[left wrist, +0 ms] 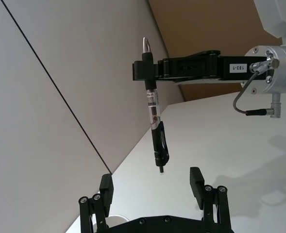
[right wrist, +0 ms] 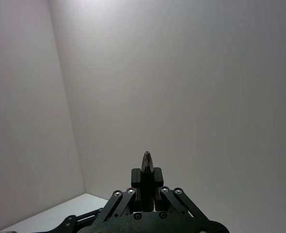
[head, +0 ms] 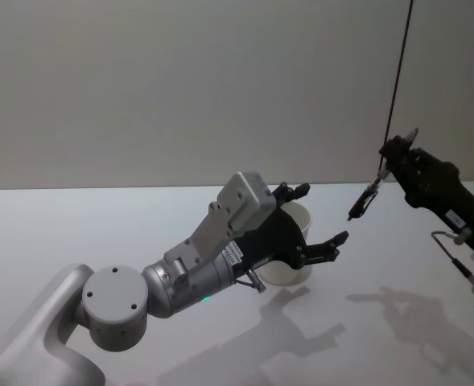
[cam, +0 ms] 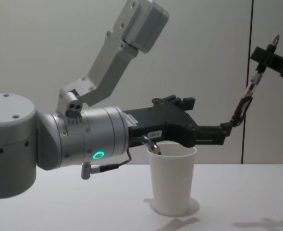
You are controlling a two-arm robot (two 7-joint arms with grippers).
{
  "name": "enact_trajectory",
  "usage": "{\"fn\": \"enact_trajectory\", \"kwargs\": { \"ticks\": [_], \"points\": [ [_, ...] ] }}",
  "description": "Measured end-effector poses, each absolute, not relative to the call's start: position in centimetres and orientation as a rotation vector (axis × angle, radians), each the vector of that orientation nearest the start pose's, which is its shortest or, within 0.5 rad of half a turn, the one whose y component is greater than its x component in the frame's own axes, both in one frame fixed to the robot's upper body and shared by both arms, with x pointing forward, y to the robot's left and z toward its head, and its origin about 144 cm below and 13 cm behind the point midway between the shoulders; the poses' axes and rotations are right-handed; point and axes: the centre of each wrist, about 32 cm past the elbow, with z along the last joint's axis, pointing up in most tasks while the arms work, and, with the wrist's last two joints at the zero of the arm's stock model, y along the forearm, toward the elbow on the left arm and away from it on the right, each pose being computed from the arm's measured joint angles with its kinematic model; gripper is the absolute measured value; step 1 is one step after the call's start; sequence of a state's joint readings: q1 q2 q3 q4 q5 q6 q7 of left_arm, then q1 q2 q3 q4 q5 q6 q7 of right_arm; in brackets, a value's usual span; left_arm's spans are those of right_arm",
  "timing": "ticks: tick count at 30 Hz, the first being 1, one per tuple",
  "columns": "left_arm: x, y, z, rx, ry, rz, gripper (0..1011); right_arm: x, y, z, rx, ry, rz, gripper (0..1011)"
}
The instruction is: Place the pen into the pen holder.
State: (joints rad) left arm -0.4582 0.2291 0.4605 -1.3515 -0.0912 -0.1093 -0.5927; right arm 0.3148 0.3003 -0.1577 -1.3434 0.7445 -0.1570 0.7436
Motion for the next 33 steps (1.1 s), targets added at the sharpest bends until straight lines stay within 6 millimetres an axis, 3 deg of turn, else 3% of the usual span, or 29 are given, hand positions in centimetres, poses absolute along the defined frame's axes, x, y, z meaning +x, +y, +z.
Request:
{"fn": "enact_trajectory", "kwargs": {
  "ticks": [16, 33],
  "points": [
    [56.0, 17.3, 121.8, 0.099, -0.363, 0.586, 1003, 55.8, -29.8, 118.6, 0.468, -0.046, -0.752, 123],
    [56.0, 17.3, 121.8, 0.099, -0.363, 0.586, 1003, 58.3, -29.2, 117.8, 0.492, -0.038, -0.702, 123]
  ]
}}
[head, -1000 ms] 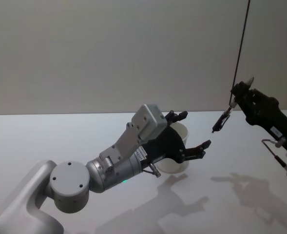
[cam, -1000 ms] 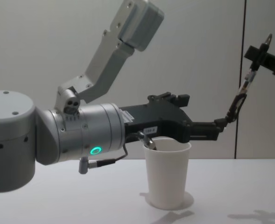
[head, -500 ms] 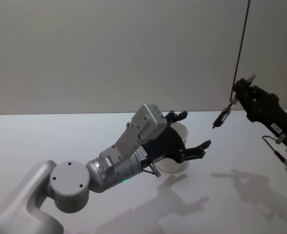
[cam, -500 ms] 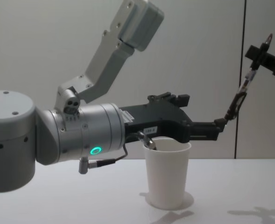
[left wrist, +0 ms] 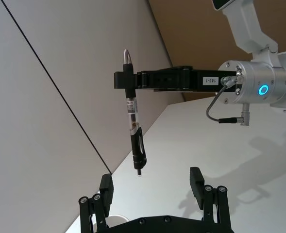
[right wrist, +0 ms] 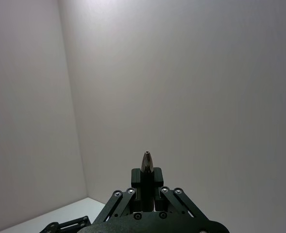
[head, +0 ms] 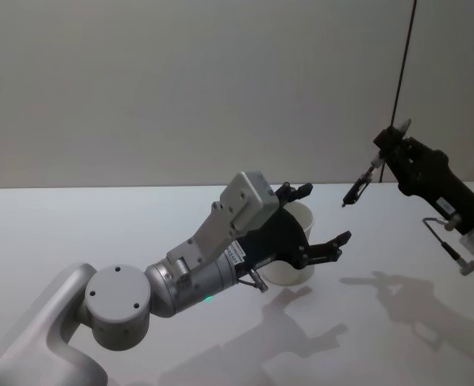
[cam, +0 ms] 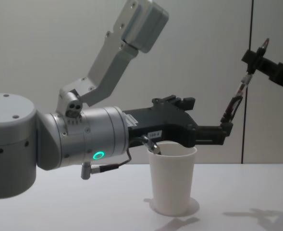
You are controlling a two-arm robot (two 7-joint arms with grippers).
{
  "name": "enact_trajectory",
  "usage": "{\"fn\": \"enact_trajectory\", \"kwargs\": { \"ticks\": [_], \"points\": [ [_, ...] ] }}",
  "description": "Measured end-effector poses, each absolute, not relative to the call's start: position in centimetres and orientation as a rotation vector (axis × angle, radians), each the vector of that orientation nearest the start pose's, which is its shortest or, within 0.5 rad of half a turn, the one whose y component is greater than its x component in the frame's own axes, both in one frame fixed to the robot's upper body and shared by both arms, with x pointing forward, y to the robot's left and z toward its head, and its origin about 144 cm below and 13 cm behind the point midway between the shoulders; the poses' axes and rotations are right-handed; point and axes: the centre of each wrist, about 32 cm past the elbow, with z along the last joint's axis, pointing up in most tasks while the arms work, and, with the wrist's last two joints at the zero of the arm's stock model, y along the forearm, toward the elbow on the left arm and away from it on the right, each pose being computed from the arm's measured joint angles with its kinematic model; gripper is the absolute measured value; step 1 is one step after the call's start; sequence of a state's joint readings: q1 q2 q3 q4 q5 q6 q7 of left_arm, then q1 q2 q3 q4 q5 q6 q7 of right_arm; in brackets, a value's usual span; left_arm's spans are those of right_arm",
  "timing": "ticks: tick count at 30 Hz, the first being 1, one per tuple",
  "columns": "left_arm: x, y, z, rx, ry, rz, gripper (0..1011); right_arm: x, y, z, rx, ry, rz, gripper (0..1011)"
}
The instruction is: Place the pen into the pen holder.
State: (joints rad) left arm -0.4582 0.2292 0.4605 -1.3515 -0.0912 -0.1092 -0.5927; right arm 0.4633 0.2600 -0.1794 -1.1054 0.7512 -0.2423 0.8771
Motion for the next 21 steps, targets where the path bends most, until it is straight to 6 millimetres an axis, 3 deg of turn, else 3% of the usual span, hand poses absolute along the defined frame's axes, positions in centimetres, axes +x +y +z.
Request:
{"fn": "enact_trajectory", "kwargs": {
  "ticks": [21],
  "points": [
    [56.0, 17.3, 121.8, 0.099, -0.363, 0.586, 1003, 61.1, -28.5, 116.9, 0.477, 0.01, -0.677, 123]
  ]
}}
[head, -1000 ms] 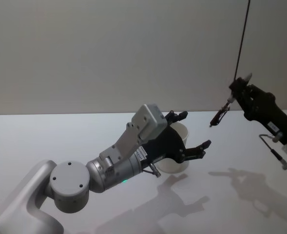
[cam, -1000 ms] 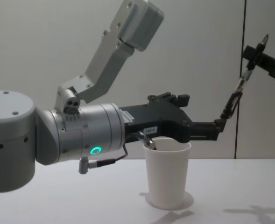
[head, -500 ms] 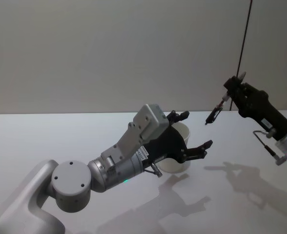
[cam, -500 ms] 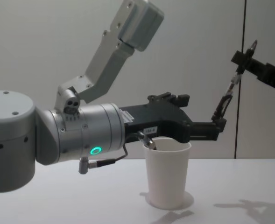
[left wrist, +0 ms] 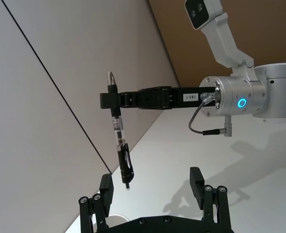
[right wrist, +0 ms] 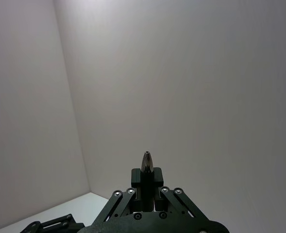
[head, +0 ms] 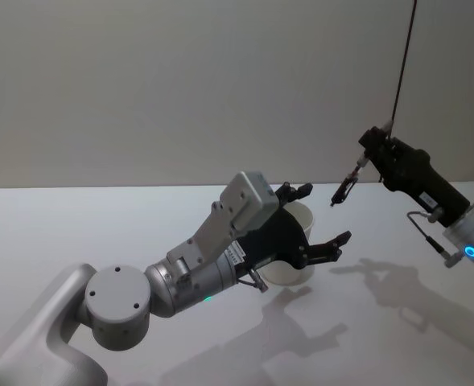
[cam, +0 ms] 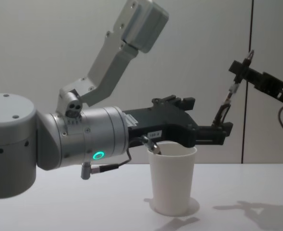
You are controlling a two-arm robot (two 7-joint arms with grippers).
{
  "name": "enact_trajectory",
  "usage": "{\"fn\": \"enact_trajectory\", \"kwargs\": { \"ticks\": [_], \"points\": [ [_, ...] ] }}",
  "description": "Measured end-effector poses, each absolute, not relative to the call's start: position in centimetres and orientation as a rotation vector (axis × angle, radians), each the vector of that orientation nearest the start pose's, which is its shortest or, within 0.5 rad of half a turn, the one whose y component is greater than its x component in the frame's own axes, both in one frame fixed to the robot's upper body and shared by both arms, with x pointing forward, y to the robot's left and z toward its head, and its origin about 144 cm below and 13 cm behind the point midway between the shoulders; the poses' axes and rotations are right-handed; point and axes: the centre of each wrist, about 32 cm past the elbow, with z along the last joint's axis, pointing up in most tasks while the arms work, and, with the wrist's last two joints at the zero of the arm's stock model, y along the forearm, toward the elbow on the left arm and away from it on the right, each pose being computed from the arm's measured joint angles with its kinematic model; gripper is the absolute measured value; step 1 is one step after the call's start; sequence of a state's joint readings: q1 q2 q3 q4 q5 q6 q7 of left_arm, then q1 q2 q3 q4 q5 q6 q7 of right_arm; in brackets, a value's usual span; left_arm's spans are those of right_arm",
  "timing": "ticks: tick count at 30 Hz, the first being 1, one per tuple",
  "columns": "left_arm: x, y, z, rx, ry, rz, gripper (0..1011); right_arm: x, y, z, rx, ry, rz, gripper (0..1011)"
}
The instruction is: Place the pen into the pen holder.
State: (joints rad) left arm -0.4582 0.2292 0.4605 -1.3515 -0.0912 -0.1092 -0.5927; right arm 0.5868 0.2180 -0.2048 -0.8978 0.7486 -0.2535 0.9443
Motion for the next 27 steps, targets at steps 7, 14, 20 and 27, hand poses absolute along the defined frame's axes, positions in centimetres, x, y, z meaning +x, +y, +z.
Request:
{"fn": "enact_trajectory", "kwargs": {
  "ticks": [7, 14, 20, 27],
  "points": [
    [56.0, 17.3, 121.8, 0.099, -0.362, 0.586, 1003, 61.8, -28.3, 116.6, 0.473, 0.025, -0.665, 123],
    [56.0, 17.3, 121.8, 0.099, -0.363, 0.586, 1003, 62.6, -28.1, 116.5, 0.471, 0.036, -0.651, 123],
    [56.0, 17.3, 121.8, 0.099, -0.363, 0.586, 1003, 63.4, -27.9, 116.5, 0.468, 0.041, -0.64, 123],
    [56.0, 17.3, 121.8, 0.099, -0.363, 0.586, 1003, 64.1, -27.7, 116.5, 0.458, 0.045, -0.631, 123]
  ]
}}
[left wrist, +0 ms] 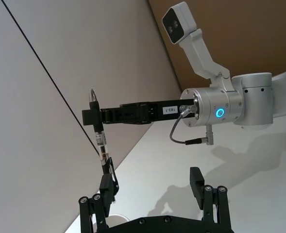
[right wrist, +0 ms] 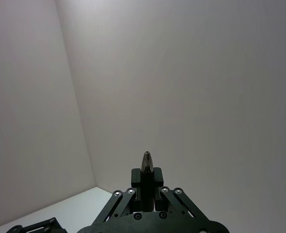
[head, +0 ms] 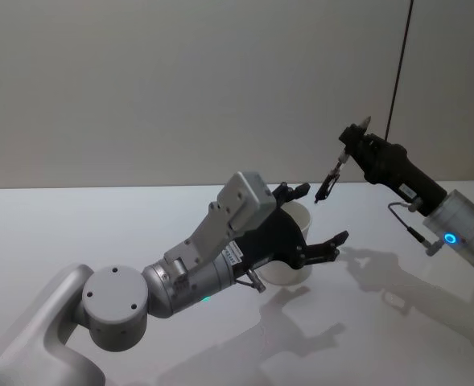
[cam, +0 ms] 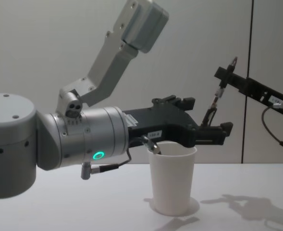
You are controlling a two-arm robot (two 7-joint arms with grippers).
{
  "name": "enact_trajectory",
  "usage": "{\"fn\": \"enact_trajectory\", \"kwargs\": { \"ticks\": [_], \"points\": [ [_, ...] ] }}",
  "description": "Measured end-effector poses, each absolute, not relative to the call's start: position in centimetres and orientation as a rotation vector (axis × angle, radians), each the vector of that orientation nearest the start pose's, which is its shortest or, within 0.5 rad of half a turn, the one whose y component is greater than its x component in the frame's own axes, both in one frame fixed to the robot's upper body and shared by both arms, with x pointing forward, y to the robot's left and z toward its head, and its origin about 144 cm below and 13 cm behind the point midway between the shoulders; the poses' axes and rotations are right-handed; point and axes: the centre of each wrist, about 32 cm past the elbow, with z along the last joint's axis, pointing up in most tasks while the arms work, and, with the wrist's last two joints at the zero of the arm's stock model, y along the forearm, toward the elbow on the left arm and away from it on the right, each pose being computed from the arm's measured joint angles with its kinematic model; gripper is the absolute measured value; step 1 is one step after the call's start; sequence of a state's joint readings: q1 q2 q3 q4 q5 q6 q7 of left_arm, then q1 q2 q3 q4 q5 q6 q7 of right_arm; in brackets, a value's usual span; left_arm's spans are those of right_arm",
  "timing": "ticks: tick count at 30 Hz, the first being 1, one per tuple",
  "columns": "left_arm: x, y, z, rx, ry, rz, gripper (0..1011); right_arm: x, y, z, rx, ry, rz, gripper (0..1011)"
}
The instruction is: Place the pen into the pen holder.
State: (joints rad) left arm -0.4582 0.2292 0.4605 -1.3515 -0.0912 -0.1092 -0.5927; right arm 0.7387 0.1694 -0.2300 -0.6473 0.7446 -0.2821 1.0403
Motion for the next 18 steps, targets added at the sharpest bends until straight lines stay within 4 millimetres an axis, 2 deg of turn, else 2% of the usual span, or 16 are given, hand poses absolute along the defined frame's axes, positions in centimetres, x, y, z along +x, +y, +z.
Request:
{"fn": "enact_trajectory", "kwargs": {
  "ticks": [18],
  "points": [
    [56.0, 17.3, 121.8, 0.099, -0.363, 0.586, 1003, 66.0, -27.0, 116.4, 0.405, 0.062, -0.603, 123]
  ]
}}
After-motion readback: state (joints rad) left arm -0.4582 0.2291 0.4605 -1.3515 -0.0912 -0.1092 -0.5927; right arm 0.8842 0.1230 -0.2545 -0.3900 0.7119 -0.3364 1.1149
